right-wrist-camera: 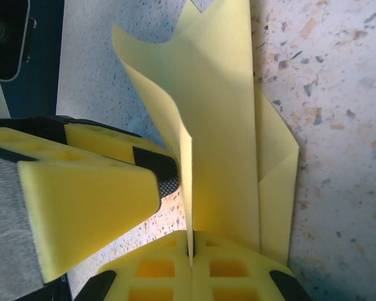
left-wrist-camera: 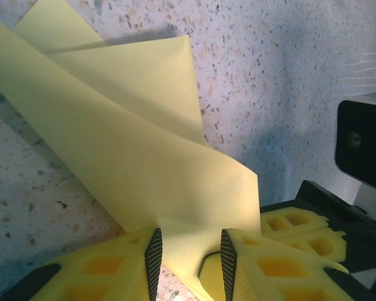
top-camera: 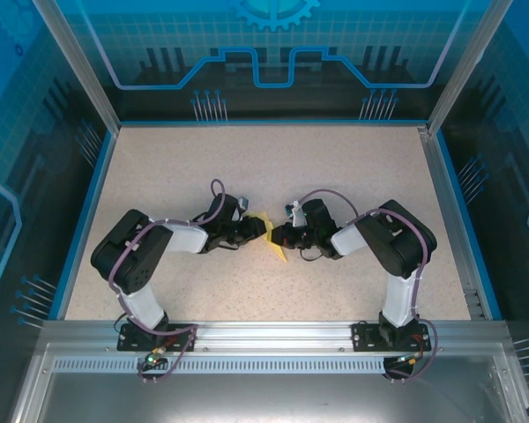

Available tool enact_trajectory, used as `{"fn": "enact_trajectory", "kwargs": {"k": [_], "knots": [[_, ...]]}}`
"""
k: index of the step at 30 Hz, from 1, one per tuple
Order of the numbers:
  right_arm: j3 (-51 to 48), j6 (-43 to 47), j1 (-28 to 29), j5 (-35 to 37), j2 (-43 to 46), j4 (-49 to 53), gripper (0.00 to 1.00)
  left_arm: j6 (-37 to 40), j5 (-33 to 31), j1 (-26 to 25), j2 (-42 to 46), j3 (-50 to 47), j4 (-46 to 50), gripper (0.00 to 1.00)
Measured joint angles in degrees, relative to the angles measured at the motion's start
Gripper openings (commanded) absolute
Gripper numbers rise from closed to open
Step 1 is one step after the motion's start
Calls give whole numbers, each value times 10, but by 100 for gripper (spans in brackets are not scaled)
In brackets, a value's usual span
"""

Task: Fold a paper plane with a square sheet of paper (pick it up from the middle)
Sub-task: Fold the wing for the fifth time at the center of the table.

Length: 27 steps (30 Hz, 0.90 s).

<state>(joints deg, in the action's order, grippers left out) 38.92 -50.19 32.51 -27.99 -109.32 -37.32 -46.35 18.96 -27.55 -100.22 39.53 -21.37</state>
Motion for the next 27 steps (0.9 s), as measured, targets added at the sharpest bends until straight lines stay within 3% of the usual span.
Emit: {"fn": "enact_trajectory", "kwargs": {"k": [9, 20, 27], "knots": [[2, 0, -2, -5, -1, 4, 1, 0, -2, 0, -4, 9, 13, 32], [20, 31, -7, -13, 19, 75, 17, -14, -22, -2, -19, 53, 97, 21], [15, 68, -25, -22, 65, 147, 19, -17, -22, -2, -23, 64, 117, 20]]}}
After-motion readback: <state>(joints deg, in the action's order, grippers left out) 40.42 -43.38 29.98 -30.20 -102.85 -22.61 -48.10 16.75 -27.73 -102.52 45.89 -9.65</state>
